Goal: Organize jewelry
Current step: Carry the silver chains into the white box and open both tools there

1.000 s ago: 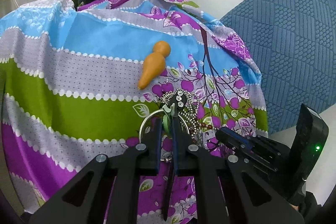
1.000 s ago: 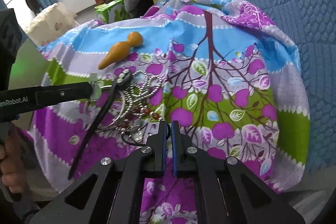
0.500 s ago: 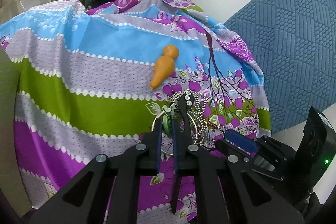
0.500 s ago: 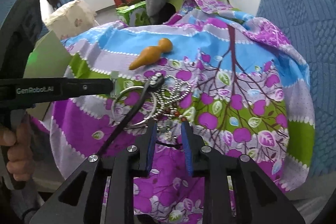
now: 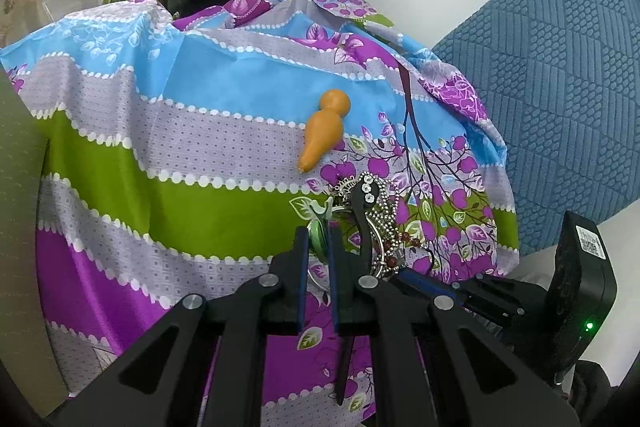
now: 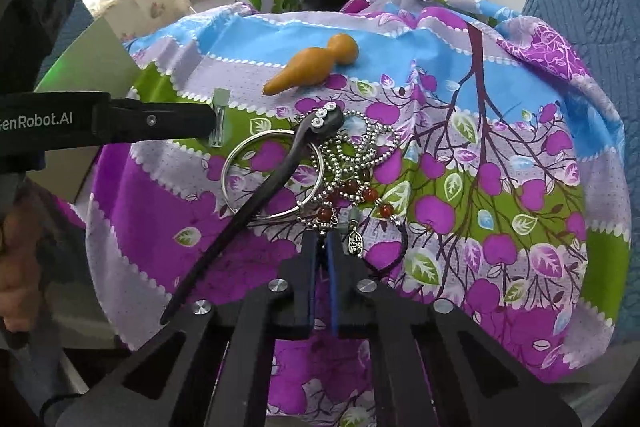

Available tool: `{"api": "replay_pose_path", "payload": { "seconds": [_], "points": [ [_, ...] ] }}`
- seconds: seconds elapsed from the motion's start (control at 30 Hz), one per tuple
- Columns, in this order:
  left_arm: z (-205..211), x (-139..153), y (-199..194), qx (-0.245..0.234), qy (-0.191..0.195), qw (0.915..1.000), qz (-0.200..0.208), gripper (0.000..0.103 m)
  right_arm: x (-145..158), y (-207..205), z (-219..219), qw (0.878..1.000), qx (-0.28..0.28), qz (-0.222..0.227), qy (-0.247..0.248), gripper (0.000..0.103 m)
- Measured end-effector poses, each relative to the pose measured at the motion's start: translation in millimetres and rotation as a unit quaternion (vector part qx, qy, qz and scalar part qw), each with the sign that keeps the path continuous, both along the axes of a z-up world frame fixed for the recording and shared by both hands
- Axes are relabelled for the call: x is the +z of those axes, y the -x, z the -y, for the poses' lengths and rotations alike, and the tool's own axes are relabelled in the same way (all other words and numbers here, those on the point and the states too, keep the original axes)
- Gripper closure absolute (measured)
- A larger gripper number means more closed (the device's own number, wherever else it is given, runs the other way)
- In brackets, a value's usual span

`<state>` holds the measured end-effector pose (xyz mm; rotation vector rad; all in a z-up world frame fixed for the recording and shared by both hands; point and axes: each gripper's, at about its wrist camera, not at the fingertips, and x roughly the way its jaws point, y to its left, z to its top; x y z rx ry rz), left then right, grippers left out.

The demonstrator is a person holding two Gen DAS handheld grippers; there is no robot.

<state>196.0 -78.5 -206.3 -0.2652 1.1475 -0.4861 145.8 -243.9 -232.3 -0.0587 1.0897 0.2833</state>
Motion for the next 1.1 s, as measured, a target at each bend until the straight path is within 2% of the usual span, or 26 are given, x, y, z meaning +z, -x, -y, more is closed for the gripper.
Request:
{"api": "replay_pose_path", "payload": {
  "seconds": [0.27, 0.5, 0.77, 1.1],
  "points": [
    [-13.0, 20.9, 16.5, -0.002, -0.03, 0.9994, 0.015, 0.094, 37.7, 11.0, 6.4, 0.998, -0.03, 0.046, -0.016, 0.102],
    [-27.1, 49.9, 33.9, 0.004, -0.046, 0.9984, 0.032, 0.094, 67.8, 21.1, 2.9, 0.997, -0.047, 0.058, -0.035, 0.102],
    [-53.3, 91.7, 43.0, 0.024, -0.054, 0.9963, 0.062, 0.094, 114.1, 26.7, -13.2, 0.995, -0.041, 0.086, -0.035, 0.102],
    [-94.3, 147.8, 35.8, 0.047, -0.067, 0.9906, 0.11, 0.094, 184.7, 8.5, -57.1, 0.989, -0.012, 0.135, -0.056, 0.102]
  ]
}}
